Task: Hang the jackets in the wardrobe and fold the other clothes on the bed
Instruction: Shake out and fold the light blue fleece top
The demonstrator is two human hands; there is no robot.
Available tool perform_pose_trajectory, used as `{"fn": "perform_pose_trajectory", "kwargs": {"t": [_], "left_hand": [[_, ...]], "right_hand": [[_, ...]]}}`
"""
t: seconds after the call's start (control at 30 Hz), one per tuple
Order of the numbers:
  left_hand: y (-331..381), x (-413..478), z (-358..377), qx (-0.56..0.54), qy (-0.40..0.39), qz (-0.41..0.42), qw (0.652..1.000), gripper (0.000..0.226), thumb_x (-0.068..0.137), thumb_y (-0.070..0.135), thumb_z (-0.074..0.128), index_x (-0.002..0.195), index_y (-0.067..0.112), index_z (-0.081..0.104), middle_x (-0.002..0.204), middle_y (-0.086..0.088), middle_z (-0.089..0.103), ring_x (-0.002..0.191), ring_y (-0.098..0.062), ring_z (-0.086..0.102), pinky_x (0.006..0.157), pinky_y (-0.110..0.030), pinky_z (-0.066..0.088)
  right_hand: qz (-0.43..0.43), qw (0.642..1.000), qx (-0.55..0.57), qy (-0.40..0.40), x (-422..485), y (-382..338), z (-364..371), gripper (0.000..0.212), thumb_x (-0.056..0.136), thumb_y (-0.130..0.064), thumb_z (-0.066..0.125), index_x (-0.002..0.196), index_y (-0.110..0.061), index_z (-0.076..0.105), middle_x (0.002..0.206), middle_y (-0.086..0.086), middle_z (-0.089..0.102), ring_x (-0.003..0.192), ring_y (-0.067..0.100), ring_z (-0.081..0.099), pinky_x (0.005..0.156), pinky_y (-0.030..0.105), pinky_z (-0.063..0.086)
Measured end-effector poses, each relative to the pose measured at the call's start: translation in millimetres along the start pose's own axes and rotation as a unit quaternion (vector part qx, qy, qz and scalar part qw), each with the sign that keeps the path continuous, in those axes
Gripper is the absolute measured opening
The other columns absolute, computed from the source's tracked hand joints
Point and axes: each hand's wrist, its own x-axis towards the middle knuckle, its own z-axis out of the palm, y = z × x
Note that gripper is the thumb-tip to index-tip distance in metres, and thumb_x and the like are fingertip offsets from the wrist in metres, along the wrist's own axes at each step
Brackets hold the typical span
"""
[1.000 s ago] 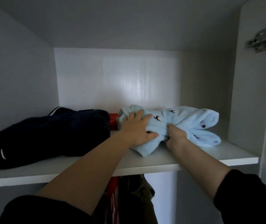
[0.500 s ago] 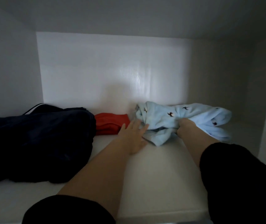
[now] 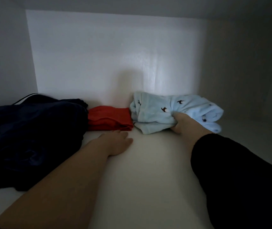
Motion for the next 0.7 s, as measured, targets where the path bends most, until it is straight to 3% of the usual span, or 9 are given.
{"fn": "perform_pose_trajectory", "kwargs": {"t": [0.1,0.17,0.23,0.3,0.37,0.43,0.57,0.63,0.7], "left_hand": [[-0.6,1.6,-0.1,0.005,-0.008,-0.006,1.0,0.06,0.1,0.052,0.025,0.151,0.02,0.023,0.158,-0.009,0.019,0.145,-0.026,0.019,0.117,-0.044,0.017],[-0.5,2.2,1.2,0.007,-0.016,-0.009,1.0,0.062,0.099,0.053,0.023,0.152,0.021,0.02,0.159,-0.009,0.016,0.146,-0.025,0.016,0.117,-0.045,0.016],[1.5,2.8,2.9,0.011,-0.018,-0.003,1.0,0.062,0.099,0.052,0.023,0.152,0.02,0.019,0.159,-0.01,0.015,0.146,-0.026,0.016,0.117,-0.045,0.016],[5.9,2.9,4.8,0.014,-0.018,0.007,1.0,0.06,0.1,0.051,0.023,0.151,0.02,0.021,0.159,-0.011,0.015,0.146,-0.026,0.016,0.117,-0.045,0.016],[9.7,2.6,4.7,0.011,-0.016,0.016,1.0,0.059,0.1,0.05,0.024,0.151,0.021,0.023,0.158,-0.011,0.016,0.145,-0.026,0.016,0.117,-0.046,0.017],[9.8,2.0,3.5,0.006,-0.014,0.022,1.0,0.058,0.1,0.051,0.025,0.15,0.022,0.024,0.158,-0.01,0.017,0.145,-0.025,0.016,0.117,-0.046,0.016],[7.6,1.0,2.9,0.001,-0.02,0.024,1.0,0.06,0.099,0.052,0.026,0.151,0.022,0.023,0.159,-0.007,0.016,0.146,-0.023,0.015,0.118,-0.044,0.015],[6.4,-0.3,2.3,-0.002,-0.015,0.029,0.999,0.059,0.099,0.051,0.028,0.15,0.02,0.025,0.158,-0.007,0.019,0.145,-0.022,0.018,0.117,-0.042,0.017],[3.9,-1.3,0.5,-0.013,-0.007,0.033,0.999,0.059,0.099,0.049,0.03,0.149,0.018,0.028,0.156,-0.007,0.023,0.144,-0.021,0.022,0.117,-0.04,0.019]], "right_hand": [[0.036,0.997,-0.066,-0.029,-7.7,-5.8,-15.6,0.013,0.096,-0.016,0.055,0.105,-0.007,0.058,0.08,0.013,0.06,0.067,0.025,0.062,0.045,0.029,0.053],[0.06,0.977,-0.2,-0.042,-22.8,-12.5,-26.6,0.033,0.096,-0.03,0.056,0.106,0.002,0.058,0.082,0.018,0.063,0.059,0.029,0.065,0.038,0.03,0.051],[0.051,0.881,-0.469,-0.036,-39.3,-31.5,-23.5,0.059,0.095,-0.051,0.047,0.092,0.006,0.06,0.073,0.018,0.064,0.056,0.028,0.063,0.047,0.028,0.052],[-0.081,0.785,-0.613,0.04,-47.2,-62.9,-6.4,0.061,0.096,-0.054,0.04,0.072,-0.001,0.058,0.064,0.016,0.062,0.056,0.026,0.058,0.06,0.03,0.049],[-0.296,0.73,-0.601,0.14,-43.9,-88.8,16.2,0.056,0.099,-0.048,0.033,0.063,-0.008,0.05,0.063,0.009,0.058,0.055,0.023,0.051,0.063,0.031,0.045],[-0.423,0.713,-0.534,0.164,-37.5,-100.2,43.1,0.049,0.1,-0.039,0.029,0.067,-0.006,0.045,0.071,0.006,0.054,0.062,0.023,0.047,0.06,0.028,0.035],[-0.428,0.716,-0.549,0.054,1.2,-85.0,83.1,0.05,0.102,-0.044,0.024,0.124,-0.01,0.053,0.128,0.011,0.054,0.117,0.029,0.048,0.096,0.038,0.035],[-0.385,0.678,-0.626,-0.01,27.7,-55.0,84.4,0.052,0.101,-0.048,0.025,0.141,-0.02,0.04,0.146,0.005,0.041,0.133,0.027,0.037,0.11,0.041,0.021],[-0.319,0.629,-0.705,-0.074,54.5,-20.7,77.8,0.06,0.097,-0.057,0.027,0.148,-0.025,0.026,0.153,0.002,0.029,0.139,0.026,0.028,0.112,0.045,0.015]]}}
